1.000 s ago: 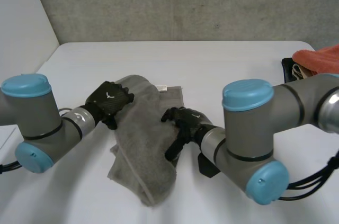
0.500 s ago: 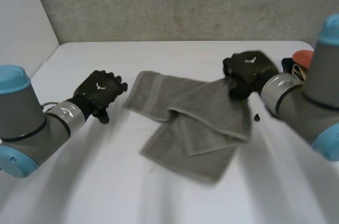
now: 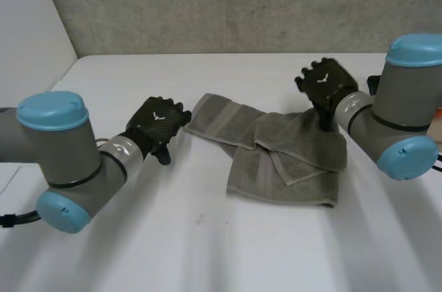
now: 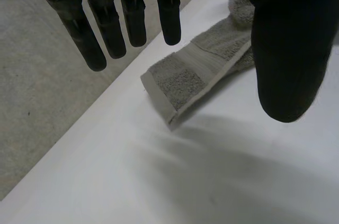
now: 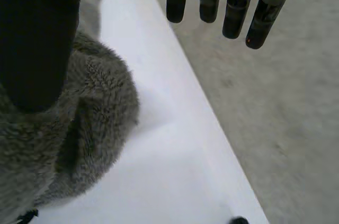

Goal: Fold the laundry.

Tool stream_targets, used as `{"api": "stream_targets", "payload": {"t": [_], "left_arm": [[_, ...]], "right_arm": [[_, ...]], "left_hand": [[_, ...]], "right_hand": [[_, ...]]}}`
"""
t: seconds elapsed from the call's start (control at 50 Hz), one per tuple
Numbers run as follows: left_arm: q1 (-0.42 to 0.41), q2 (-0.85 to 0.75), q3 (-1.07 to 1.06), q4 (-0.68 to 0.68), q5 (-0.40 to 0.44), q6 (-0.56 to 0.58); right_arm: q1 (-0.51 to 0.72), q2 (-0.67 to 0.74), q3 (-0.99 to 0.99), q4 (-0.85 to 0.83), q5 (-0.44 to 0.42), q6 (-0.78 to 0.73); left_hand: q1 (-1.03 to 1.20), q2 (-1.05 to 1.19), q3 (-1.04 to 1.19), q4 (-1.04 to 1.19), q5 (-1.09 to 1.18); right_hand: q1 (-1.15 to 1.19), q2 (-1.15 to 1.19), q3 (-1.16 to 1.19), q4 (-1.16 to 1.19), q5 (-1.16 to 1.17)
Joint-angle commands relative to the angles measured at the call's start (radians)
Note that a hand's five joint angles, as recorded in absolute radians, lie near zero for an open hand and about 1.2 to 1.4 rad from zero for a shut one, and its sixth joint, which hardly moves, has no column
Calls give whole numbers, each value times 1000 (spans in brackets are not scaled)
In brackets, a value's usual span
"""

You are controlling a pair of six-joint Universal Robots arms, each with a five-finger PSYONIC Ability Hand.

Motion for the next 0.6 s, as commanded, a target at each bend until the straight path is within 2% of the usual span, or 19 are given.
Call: {"api": "stream_targets", "payload": {"t": [0.02, 0.04, 0.12, 0.24, 0.3, 0.38, 0.46, 0.6], "left_arm": [[-30, -11, 38, 0, -15, -6], [-34, -13, 40, 0, -15, -6], [-44, -13, 41, 0, -16, -8], [-64, -13, 38, 0, -16, -9], [-65, -13, 38, 0, -18, -9], [-65, -13, 34, 0, -18, -9], [-62, -14, 31, 0, -16, -11], [-56, -14, 31, 0, -16, -14]], "right_arm": [[-21, -226, 149, 2, 43, 323], [-36, -267, 175, 8, 46, 413], [-132, -320, 249, 54, 45, 571], [-220, -315, 336, 173, -13, 683], [-237, -301, 367, 181, -45, 740], [-265, -266, 398, 171, -111, 855], [-262, -220, 398, 151, -142, 883], [-254, -120, 350, 102, -132, 894]], "left_hand": [[-9, 18, 13, 18, 24], [-9, 18, 13, 18, 24], [-9, 18, 13, 18, 24], [-12, 15, 10, 15, 21], [-12, 15, 10, 15, 21], [-15, 12, 7, 12, 19], [-15, 12, 7, 12, 19], [-15, 12, 7, 12, 19]], "right_hand": [[-25, -47, -36, -56, -66], [-25, -47, -36, -56, -66], [-25, -47, -36, -56, -66], [-25, -47, -36, -56, -66], [-9, -31, -20, -39, -50], [152, 130, 141, 122, 111], [220, 198, 209, 190, 179], [220, 198, 209, 190, 179]]}}
